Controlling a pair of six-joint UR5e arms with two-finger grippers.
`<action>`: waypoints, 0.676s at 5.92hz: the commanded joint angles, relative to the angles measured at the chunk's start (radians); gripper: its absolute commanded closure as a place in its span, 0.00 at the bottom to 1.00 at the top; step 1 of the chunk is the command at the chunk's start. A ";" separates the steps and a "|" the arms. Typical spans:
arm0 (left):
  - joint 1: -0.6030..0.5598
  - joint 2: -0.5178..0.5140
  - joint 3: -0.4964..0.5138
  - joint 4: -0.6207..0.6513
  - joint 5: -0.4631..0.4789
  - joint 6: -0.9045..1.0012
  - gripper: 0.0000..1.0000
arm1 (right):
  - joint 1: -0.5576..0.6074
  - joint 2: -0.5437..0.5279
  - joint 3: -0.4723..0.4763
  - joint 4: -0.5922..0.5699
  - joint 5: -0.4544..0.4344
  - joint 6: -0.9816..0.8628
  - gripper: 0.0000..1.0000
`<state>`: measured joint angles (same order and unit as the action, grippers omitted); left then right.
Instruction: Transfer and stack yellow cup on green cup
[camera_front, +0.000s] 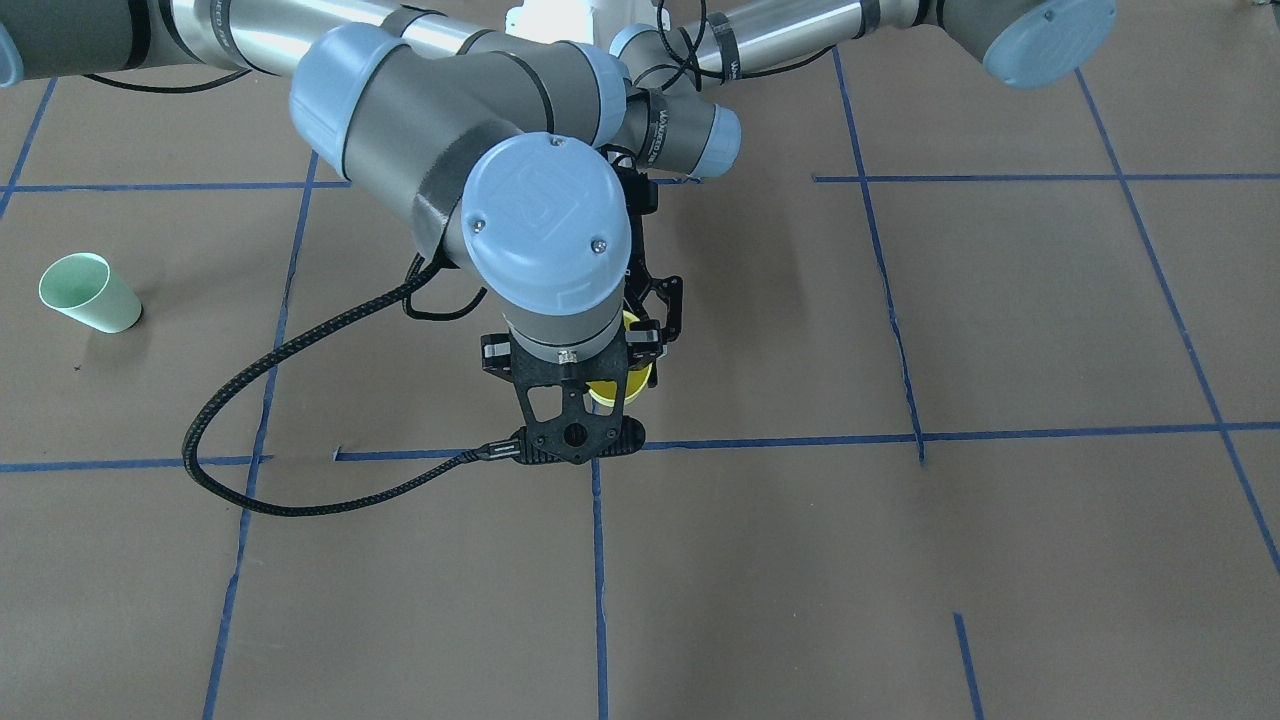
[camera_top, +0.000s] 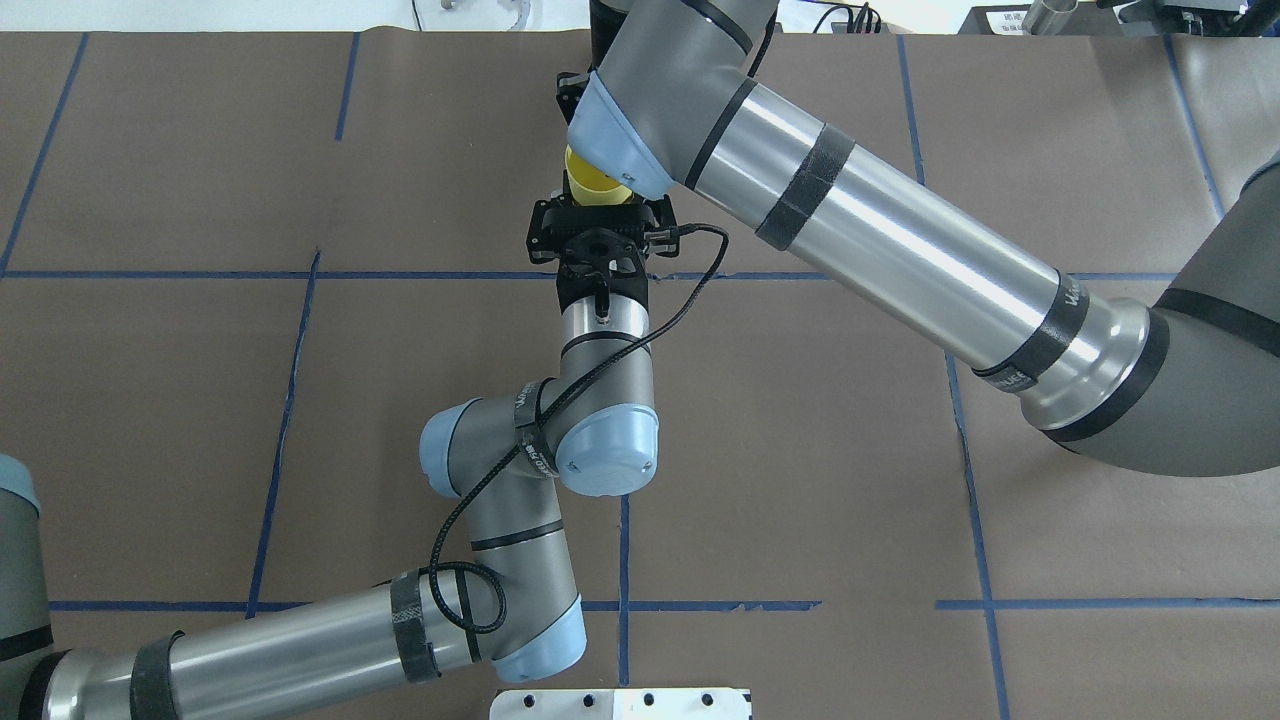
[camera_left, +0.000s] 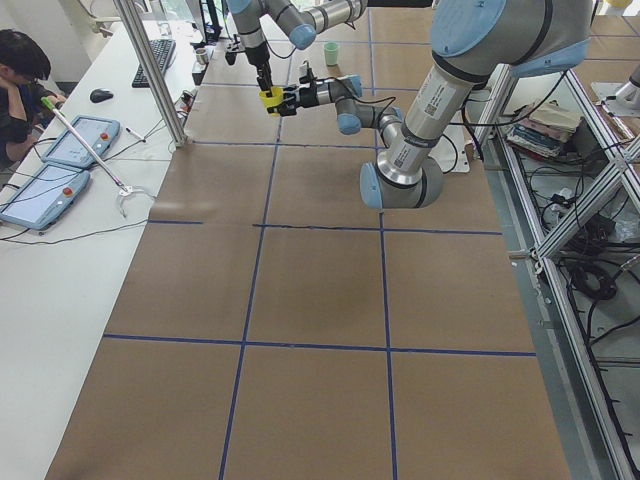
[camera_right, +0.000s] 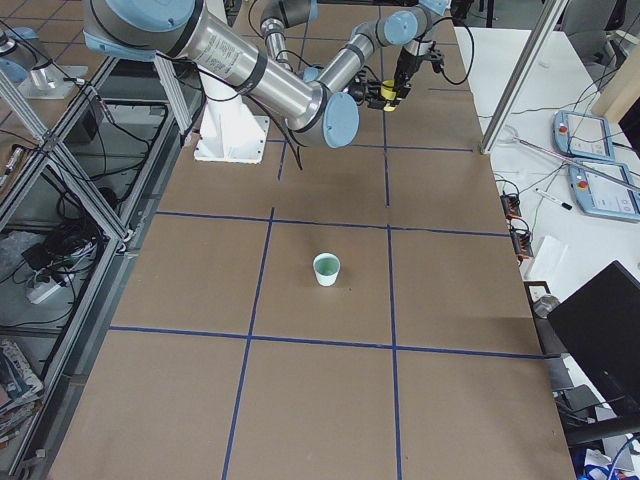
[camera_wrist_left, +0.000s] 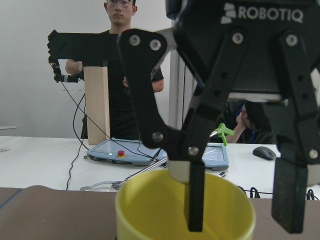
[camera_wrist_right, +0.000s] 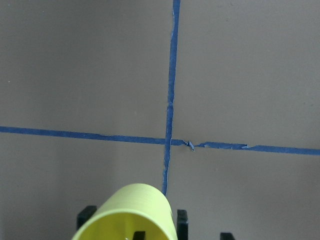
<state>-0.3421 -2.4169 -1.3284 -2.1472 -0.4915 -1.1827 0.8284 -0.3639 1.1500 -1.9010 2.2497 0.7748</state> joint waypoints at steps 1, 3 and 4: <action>0.000 0.001 0.000 0.000 -0.001 -0.002 0.55 | -0.002 0.000 0.004 -0.001 0.004 0.000 0.69; 0.000 0.004 0.000 0.000 -0.001 0.000 0.54 | 0.005 0.003 0.005 -0.001 0.005 0.000 0.92; 0.000 0.005 0.000 0.000 -0.001 0.000 0.54 | 0.005 0.005 0.005 -0.003 0.005 0.001 0.92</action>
<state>-0.3424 -2.4138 -1.3292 -2.1479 -0.4921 -1.1828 0.8308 -0.3606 1.1544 -1.9025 2.2547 0.7751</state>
